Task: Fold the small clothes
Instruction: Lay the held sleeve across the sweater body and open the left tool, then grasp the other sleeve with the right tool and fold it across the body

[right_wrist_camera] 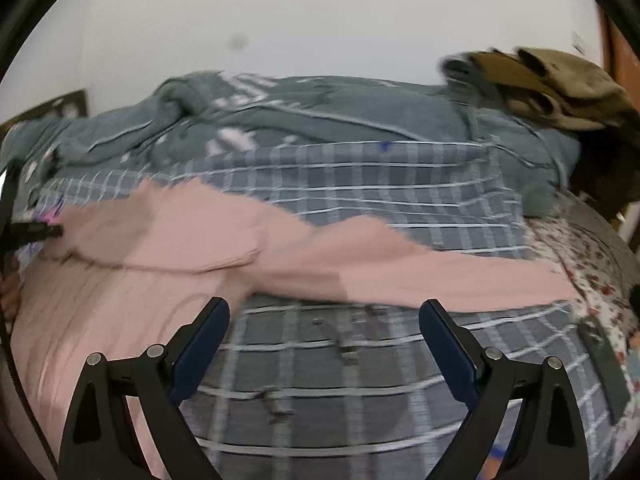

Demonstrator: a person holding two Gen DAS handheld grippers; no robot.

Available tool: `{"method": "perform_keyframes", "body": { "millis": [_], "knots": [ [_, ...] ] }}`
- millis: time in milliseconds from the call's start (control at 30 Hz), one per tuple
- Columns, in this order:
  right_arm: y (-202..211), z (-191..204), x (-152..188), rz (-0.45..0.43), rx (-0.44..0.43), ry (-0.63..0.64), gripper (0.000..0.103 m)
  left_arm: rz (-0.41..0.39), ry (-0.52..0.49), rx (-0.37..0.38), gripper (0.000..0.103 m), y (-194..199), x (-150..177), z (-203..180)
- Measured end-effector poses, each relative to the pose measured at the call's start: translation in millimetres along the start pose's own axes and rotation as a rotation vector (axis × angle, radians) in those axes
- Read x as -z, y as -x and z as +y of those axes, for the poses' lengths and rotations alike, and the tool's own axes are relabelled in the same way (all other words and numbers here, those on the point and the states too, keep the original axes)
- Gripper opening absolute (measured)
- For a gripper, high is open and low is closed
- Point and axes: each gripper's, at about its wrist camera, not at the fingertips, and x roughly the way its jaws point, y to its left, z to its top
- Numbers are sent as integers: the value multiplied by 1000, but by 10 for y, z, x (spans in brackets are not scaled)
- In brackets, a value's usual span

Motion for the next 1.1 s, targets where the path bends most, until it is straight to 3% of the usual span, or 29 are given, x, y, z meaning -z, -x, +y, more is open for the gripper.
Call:
{"method": "perform_keyframes", "body": {
  "millis": [33,100,200,233,433,700,967,1100],
  "knots": [
    [26,-114,-25,0,11,-9,86,-17,-18,12,55,46,3,-83],
    [63,-408,-71,9,59,-21,73,-55,-57,55,64,118,13,-247],
    [34,-843,-82,46,122,-64,53,-46,-77,100,66,101,51,-468],
    [4,-985,-73,62,130,-88,52,-30,-79,107,66,62,68,-523],
    [-265,-1581,56,121,117,-204,51,57,-152,37,69,-216,195,-727],
    [-829,-1974,152,246,30,-371,46,53,-172,8,74,-230,231,-761],
    [-1033,-2202,133,245,-1,-505,40,55,-187,1,75,-248,231,-797],
    [-1055,-2234,88,244,15,-506,36,56,-187,7,75,-253,232,-790]
  ]
}}
